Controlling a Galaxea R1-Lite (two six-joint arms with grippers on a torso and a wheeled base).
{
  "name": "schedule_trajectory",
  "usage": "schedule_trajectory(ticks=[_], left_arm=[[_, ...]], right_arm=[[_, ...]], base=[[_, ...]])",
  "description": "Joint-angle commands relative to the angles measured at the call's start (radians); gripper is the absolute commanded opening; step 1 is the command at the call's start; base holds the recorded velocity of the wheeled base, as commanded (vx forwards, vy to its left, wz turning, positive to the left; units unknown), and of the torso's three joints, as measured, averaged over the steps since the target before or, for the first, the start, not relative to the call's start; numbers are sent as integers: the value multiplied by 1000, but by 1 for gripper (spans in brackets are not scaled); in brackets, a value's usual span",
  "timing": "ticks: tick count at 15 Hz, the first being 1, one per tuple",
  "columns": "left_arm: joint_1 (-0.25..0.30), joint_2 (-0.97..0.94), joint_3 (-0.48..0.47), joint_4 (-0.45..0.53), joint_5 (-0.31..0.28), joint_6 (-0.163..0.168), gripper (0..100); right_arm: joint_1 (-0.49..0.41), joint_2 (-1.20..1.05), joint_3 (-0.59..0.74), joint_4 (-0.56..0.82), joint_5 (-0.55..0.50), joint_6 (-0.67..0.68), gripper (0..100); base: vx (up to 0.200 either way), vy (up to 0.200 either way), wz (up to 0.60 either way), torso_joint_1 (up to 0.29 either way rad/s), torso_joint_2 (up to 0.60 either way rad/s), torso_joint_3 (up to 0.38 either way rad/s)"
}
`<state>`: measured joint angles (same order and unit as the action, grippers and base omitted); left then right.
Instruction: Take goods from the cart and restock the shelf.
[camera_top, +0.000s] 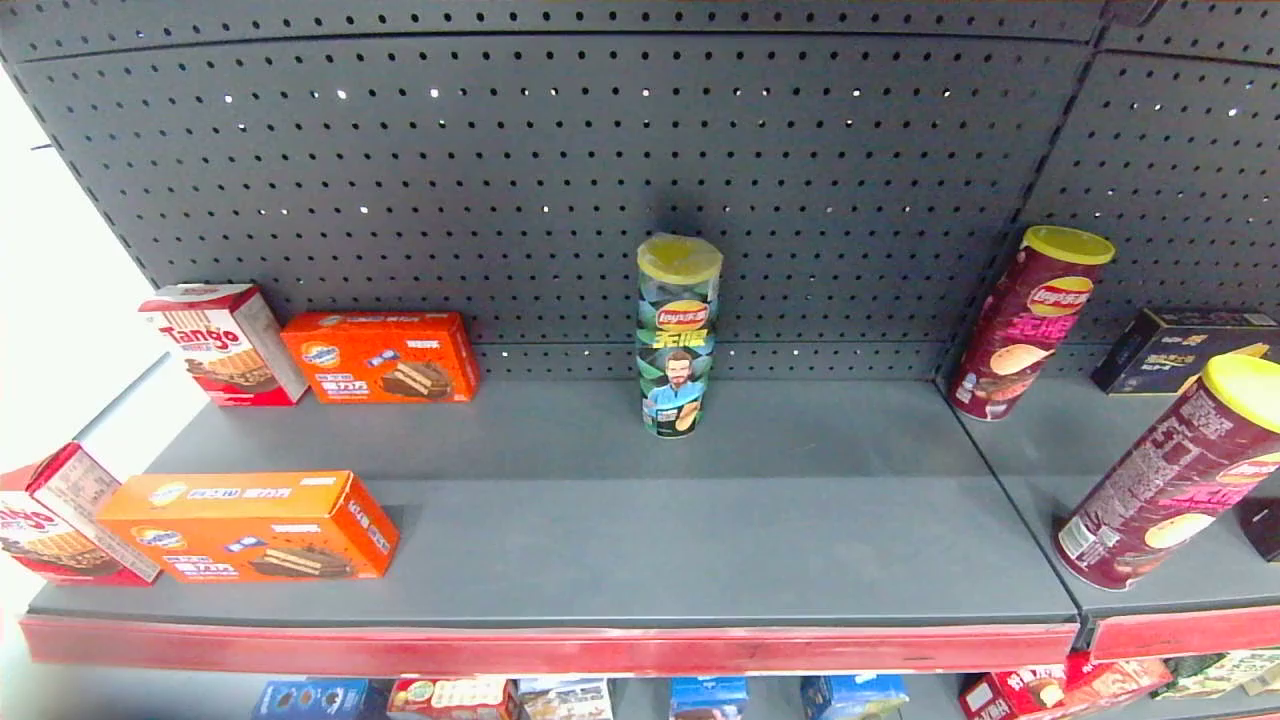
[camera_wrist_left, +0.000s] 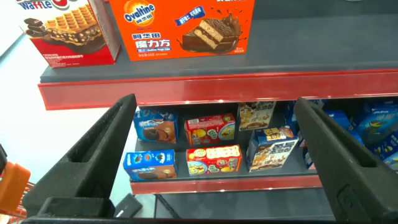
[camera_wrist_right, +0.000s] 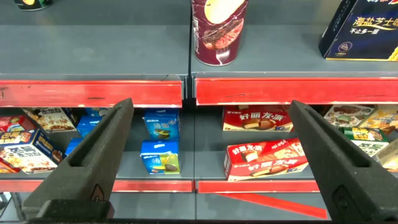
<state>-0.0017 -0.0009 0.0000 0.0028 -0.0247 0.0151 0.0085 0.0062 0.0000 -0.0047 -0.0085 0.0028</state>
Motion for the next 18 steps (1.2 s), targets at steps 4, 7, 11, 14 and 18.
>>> schedule_trajectory(ticks=[4, 7, 11, 14, 18], left_arm=[[0, 1, 0, 0, -1, 0, 100], [0, 1, 0, 0, -1, 0, 100], [0, 1, 0, 0, -1, 0, 100], [0, 1, 0, 0, -1, 0, 100], [0, 1, 0, 0, -1, 0, 100]], right_arm=[[1, 1, 0, -1, 1, -3, 100], [-1, 1, 0, 0, 1, -1, 100], [-1, 1, 0, 0, -1, -1, 100], [-1, 1, 0, -1, -1, -1, 100], [1, 1, 0, -1, -4, 3, 100]], base=[[0, 0, 0, 0, 0, 0], [0, 0, 400, 5, 0, 0], [0, 0, 600, 2, 4, 0], [0, 0, 600, -2, -1, 1], [0, 0, 450, 1, 3, 3]])
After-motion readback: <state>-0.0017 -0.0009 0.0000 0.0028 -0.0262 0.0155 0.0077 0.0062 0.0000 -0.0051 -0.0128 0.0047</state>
